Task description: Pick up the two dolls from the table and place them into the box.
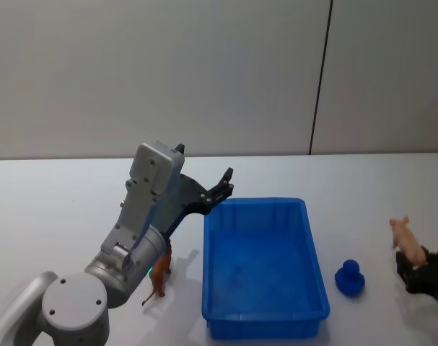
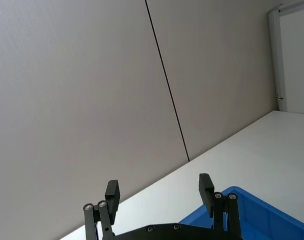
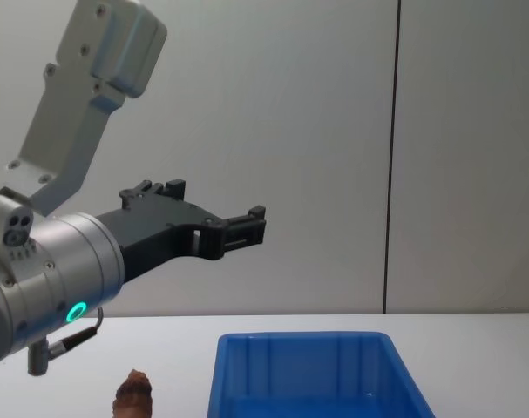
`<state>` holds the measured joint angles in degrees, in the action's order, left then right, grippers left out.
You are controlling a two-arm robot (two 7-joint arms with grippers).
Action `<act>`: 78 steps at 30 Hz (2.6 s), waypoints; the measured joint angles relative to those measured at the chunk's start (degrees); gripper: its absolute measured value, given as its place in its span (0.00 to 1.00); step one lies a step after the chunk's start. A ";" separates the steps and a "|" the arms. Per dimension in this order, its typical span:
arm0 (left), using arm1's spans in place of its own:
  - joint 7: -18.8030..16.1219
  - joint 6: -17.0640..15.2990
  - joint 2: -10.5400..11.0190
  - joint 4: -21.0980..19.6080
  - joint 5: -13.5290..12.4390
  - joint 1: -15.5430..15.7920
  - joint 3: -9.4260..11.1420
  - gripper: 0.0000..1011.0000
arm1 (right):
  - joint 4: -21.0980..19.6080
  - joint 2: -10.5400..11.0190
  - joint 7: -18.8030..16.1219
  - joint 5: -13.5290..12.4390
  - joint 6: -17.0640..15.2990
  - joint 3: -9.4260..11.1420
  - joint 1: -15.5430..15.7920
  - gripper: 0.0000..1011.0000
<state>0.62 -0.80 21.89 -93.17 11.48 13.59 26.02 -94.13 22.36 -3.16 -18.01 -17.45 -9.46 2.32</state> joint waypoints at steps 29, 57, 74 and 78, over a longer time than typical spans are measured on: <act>0.00 0.00 0.00 0.00 0.00 0.00 0.00 0.99 | -2.27 -1.93 -16.83 1.00 5.14 -1.68 -6.93 0.37; 0.00 0.00 0.00 0.00 0.00 0.00 0.00 0.99 | 7.73 -7.97 -26.86 4.06 1.35 -7.02 -14.42 0.69; 0.00 0.00 0.00 0.00 0.00 0.00 0.00 0.99 | 7.49 -6.87 -24.78 2.64 3.01 -6.58 -13.41 0.99; 0.00 0.00 0.00 0.00 0.00 0.00 0.00 0.99 | 6.03 -5.63 -23.46 1.58 3.31 -5.82 -11.96 0.99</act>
<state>0.62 -0.80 21.89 -93.17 11.48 13.59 26.02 -88.10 16.73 -26.62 -16.43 -14.14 -15.28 -9.64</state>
